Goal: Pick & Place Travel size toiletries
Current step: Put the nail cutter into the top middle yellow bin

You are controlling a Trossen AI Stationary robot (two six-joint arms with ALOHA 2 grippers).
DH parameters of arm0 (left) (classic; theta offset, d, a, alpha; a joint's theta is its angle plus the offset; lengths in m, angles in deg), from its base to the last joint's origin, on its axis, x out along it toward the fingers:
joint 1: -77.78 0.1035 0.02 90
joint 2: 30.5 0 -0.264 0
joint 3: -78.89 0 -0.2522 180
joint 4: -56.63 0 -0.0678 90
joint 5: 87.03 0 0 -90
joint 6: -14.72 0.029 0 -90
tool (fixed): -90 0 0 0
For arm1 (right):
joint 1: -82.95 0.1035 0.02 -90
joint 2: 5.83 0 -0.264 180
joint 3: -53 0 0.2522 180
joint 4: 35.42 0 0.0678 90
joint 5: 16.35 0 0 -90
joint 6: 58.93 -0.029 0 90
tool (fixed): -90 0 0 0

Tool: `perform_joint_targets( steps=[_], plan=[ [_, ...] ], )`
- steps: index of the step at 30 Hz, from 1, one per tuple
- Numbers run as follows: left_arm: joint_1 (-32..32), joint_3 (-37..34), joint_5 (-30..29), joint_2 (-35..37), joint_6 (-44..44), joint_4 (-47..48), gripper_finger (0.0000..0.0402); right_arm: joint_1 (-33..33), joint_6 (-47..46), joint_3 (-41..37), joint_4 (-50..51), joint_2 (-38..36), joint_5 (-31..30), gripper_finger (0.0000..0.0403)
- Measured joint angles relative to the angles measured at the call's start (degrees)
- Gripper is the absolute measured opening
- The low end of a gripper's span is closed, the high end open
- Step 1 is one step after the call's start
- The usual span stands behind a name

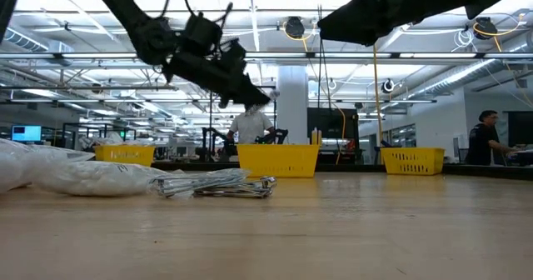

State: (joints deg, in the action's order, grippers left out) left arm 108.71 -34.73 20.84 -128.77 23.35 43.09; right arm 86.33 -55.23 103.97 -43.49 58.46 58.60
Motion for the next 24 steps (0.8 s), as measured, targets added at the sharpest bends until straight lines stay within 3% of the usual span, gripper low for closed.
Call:
perform_joint_targets(
  steps=[5,10,24],
  plan=[
    [1.6,2.8,-4.7,-5.4,-3.3,0.3,0.0036,0.0,0.0,0.0,0.3,0.0,-0.1,0.0215],
    [2.6,3.4,-10.2,-5.4,-6.2,-0.1,0.0087,0.0,0.0,0.0,0.8,0.0,-0.1,0.0215],
    [2.4,3.4,-9.8,-4.5,-4.9,4.1,0.0209,0.0,0.0,0.0,1.0,0.0,-0.1,0.0215]
  ],
)
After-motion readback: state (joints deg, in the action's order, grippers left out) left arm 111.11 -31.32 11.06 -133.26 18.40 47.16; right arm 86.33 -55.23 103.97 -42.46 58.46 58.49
